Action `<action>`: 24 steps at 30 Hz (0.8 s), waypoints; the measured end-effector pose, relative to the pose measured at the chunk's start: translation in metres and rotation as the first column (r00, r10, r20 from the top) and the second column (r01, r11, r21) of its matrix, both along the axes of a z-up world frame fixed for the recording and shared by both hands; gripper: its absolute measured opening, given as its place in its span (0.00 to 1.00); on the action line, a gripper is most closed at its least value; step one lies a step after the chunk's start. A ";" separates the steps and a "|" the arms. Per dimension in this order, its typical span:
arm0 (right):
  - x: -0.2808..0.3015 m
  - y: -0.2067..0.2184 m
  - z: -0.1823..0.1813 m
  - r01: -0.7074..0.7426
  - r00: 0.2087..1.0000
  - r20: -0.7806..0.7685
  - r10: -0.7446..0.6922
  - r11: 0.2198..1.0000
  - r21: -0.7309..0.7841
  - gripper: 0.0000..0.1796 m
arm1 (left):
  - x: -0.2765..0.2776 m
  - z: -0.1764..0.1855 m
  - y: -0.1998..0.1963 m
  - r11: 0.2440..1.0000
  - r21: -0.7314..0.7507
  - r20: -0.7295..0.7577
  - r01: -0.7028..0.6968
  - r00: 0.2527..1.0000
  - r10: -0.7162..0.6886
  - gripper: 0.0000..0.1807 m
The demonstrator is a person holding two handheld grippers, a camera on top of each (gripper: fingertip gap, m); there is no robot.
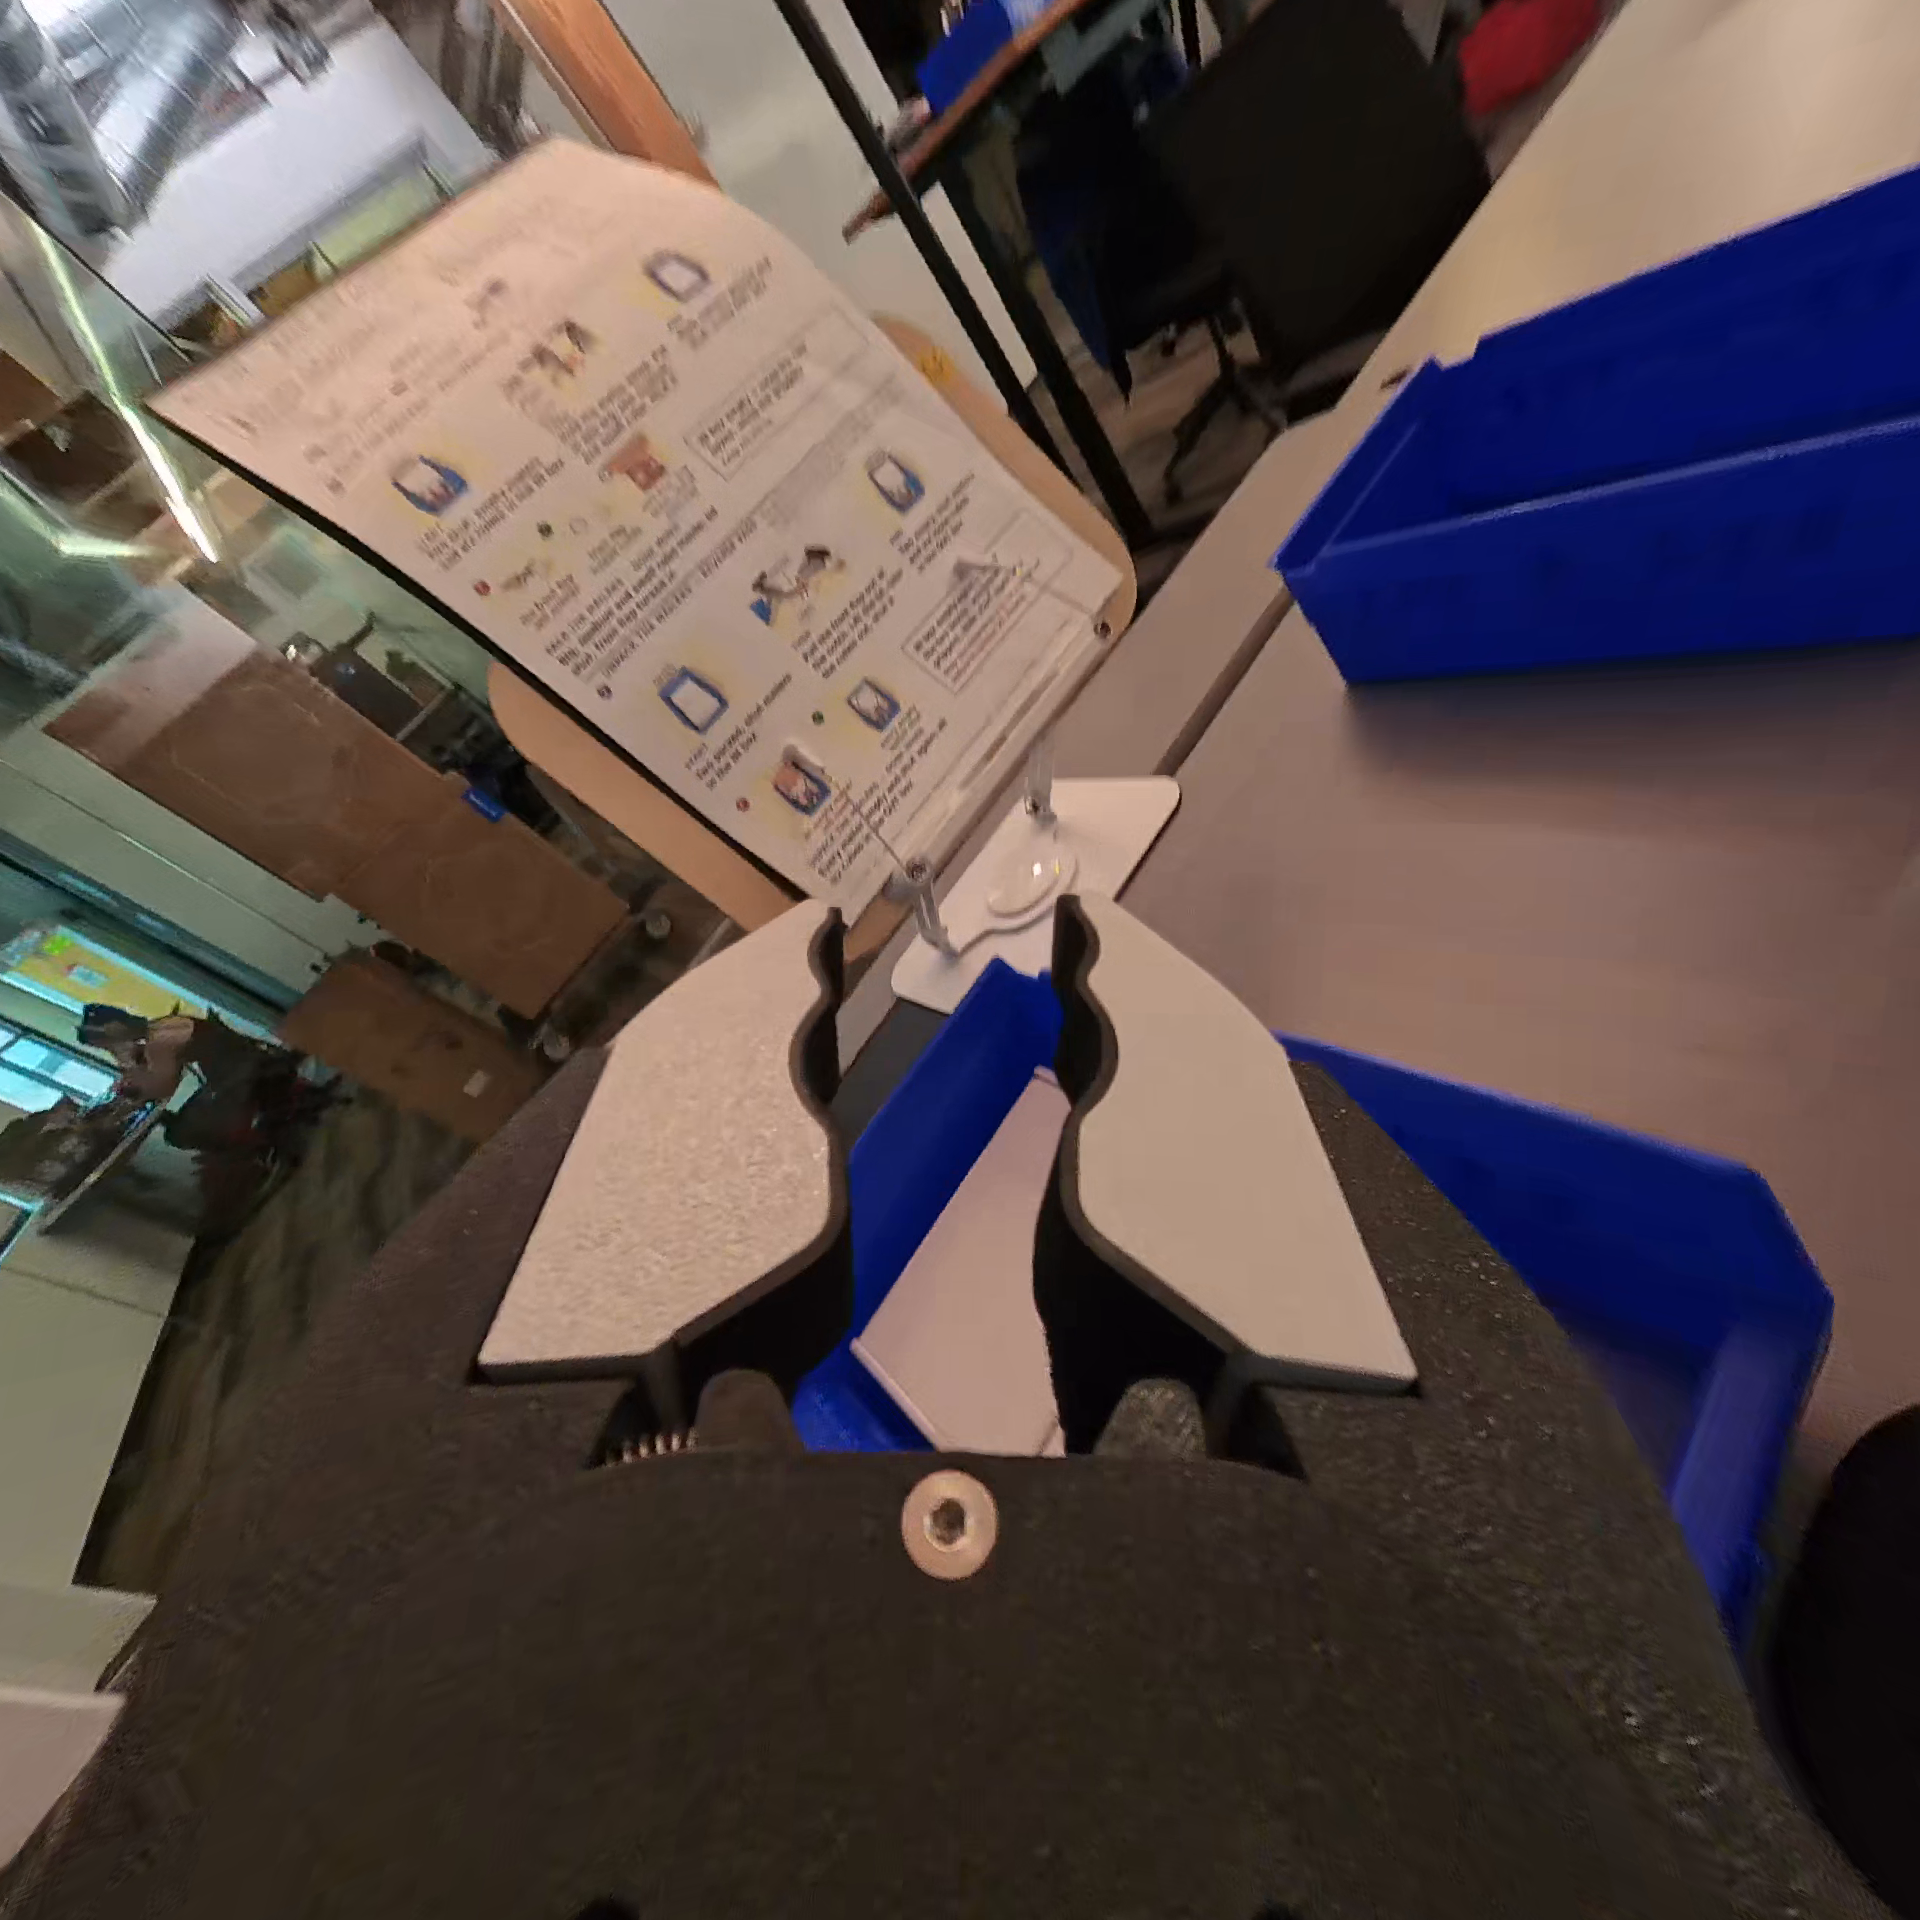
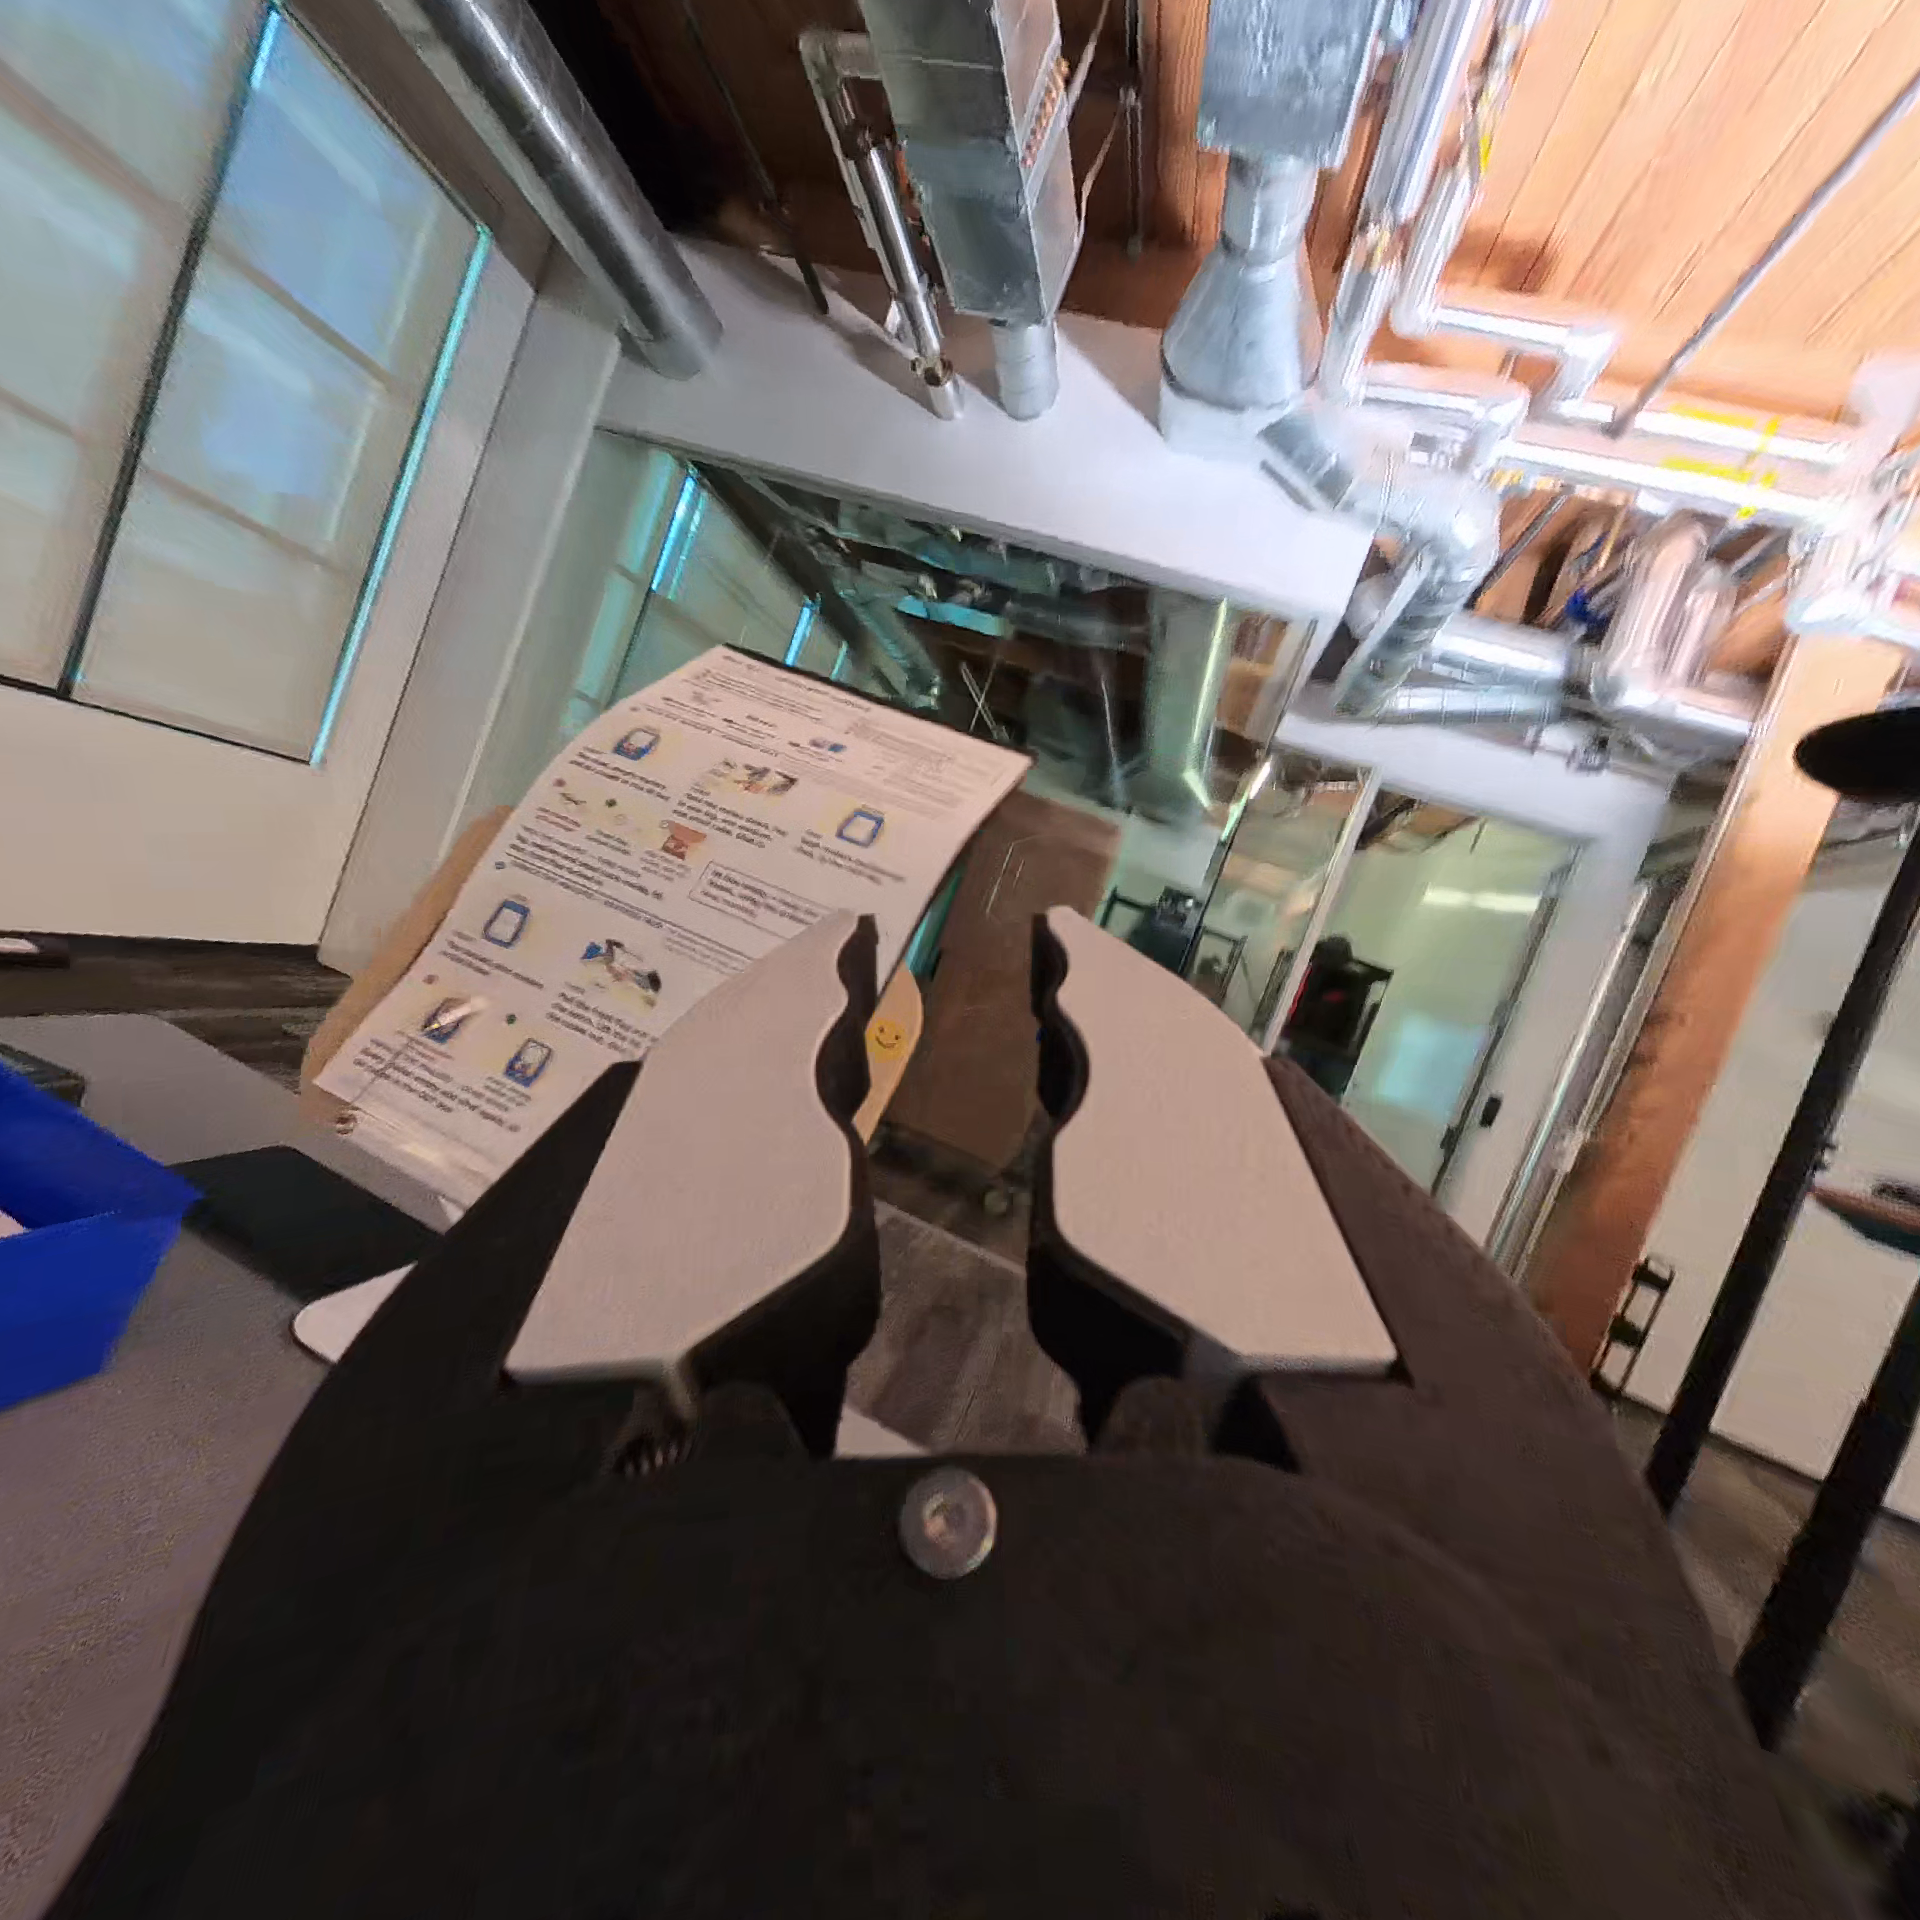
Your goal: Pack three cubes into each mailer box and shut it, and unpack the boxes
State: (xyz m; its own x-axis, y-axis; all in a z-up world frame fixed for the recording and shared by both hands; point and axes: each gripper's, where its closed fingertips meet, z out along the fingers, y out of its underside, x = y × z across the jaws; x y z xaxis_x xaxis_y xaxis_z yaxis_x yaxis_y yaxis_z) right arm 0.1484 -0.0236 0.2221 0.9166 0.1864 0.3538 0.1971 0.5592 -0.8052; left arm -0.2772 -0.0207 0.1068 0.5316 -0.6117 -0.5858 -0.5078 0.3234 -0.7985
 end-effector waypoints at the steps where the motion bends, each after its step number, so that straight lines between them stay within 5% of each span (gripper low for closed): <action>1: -0.011 -0.004 0.002 -0.017 1.000 0.020 0.017 1.000 0.019 0.16 | -0.001 -0.005 0.003 1.000 -0.017 -0.020 -0.009 1.000 0.009 0.21; 6: -0.050 -0.002 -0.008 0.026 0.989 0.149 -0.020 0.999 -0.036 0.17 | -0.007 -0.017 0.012 0.999 -0.009 -0.098 -0.044 0.994 0.043 0.12; 14: -0.112 -0.022 -0.021 0.104 0.890 0.436 -0.132 0.991 0.089 0.10 | -0.020 -0.031 -0.001 0.996 -0.059 -0.240 -0.064 0.970 0.048 0.13; 19: -0.138 -0.011 -0.051 -0.013 0.894 0.438 0.096 0.982 -0.188 0.14 | -0.028 -0.058 -0.009 0.982 -0.168 -0.371 -0.087 0.928 0.018 0.14; 24: -0.158 -0.014 -0.057 0.049 0.851 0.519 0.085 0.970 -0.239 0.19 | -0.033 -0.099 -0.012 0.944 -0.296 -0.515 -0.148 0.857 -0.027 0.22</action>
